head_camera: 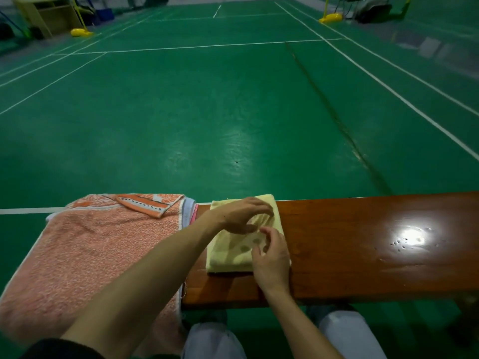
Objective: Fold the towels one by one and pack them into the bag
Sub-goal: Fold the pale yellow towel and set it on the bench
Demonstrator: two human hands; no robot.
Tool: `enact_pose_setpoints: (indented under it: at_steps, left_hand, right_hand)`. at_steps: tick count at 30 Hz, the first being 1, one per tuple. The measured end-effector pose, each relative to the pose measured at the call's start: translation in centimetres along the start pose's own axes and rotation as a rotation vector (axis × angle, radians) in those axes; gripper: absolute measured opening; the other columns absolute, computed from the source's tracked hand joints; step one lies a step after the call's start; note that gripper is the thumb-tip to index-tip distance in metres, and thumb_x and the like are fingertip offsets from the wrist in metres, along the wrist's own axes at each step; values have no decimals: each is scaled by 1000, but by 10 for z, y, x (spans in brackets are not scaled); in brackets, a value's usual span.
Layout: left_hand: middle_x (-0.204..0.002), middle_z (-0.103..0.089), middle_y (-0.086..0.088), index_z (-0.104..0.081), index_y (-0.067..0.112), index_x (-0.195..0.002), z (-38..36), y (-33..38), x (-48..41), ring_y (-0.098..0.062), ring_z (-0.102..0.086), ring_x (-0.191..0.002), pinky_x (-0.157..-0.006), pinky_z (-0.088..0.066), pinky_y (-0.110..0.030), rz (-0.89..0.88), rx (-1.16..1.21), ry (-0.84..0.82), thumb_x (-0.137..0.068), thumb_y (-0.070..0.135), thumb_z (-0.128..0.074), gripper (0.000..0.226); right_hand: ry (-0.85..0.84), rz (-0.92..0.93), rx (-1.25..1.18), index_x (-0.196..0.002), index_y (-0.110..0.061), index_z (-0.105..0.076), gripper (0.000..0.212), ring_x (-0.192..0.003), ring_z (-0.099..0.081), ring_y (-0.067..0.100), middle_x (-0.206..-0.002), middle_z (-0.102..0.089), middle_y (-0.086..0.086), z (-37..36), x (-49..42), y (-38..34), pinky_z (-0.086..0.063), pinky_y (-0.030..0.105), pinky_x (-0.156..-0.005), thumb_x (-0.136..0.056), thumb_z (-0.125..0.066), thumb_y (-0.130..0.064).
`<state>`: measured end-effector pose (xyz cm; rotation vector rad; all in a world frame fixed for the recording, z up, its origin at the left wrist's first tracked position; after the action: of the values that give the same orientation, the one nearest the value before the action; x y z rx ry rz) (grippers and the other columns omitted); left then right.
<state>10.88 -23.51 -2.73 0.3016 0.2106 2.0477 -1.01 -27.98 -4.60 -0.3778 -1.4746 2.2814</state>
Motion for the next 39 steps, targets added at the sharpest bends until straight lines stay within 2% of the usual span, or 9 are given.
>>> enact_pose_setpoints:
  at_steps: [7,13,19,21,24,26,29,32,39]
  left_hand:
    - [-159,-21,5,-31,32,-148,-9,-20,12,-21,-24,-142,-116,-25,-42,168,9,-139,-86,36,-67,72]
    - [-159,-18,0,-19,34,-150,-17,-5,20,-27,-23,-142,-114,-30,-46,259,-115,-138,-80,64,-62,88]
    - [-152,-27,-6,-37,17,-144,-26,39,18,-25,-23,-137,-115,-19,-40,179,-245,-10,-78,77,-49,90]
    - [-160,-8,-5,-21,14,-151,-30,35,17,-25,-6,-146,-118,-5,-38,206,-181,-14,-75,79,-52,105]
    - [-162,10,-2,1,14,-154,-37,23,19,-18,9,-148,-116,5,-33,234,-60,-75,-70,79,-58,121]
    - [-159,20,0,12,15,-153,-43,15,23,-11,17,-145,-115,10,-31,251,-1,-125,-68,78,-61,128]
    - [-152,33,3,24,18,-149,-49,6,26,-10,27,-140,-117,14,-38,236,-7,-169,-69,79,-60,132]
    - [-148,39,4,29,21,-147,-54,2,25,-12,33,-137,-112,21,-44,227,-51,-190,-67,81,-58,133]
    - [-150,39,5,30,22,-146,-58,-2,23,-11,35,-136,-109,24,-47,237,-79,-168,-66,84,-56,133]
  right_hand:
    - [-290,102,390,-149,-23,-31,76,-141,-28,17,-154,-31,-3,1,-25,17,-30,36,-116,-87,-68,-47]
    - [-678,264,690,-150,-35,-28,87,-144,-26,13,-158,-29,-7,50,-72,24,-22,31,-118,-79,-77,-44]
    - [-707,186,546,-136,-48,-41,79,-131,-42,15,-141,-46,-8,74,-98,20,-38,43,-112,-76,-82,-17]
    - [-598,197,491,-137,-45,-41,78,-133,-41,17,-143,-44,-6,73,-93,13,-38,41,-112,-75,-83,-21]
    - [-639,234,593,-152,-34,-24,103,-148,-13,14,-161,-17,-9,58,-76,23,-17,39,-120,-69,-85,-43]
    - [-671,254,719,-156,-29,-8,121,-150,5,12,-164,3,-9,52,-73,37,-2,37,-122,-64,-77,-66]
    - [-703,305,903,-153,-24,18,152,-147,25,16,-158,29,-4,47,-78,49,15,35,-116,-36,-37,-103]
    - [-729,334,984,-139,-25,36,151,-139,38,19,-150,43,-2,46,-79,58,20,42,-115,-26,-19,-108]
    - [-746,319,1044,-138,-26,40,151,-139,40,19,-148,46,-3,48,-78,66,20,51,-115,-23,-11,-109]
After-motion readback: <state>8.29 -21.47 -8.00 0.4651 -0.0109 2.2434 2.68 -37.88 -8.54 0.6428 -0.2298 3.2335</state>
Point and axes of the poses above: each hand's wrist, its own x-axis away from the middle knuckle, its own z-axis out of the back of the hand, y = z × x, the point moved 8 cm from there along -x, towards the middle knuckle
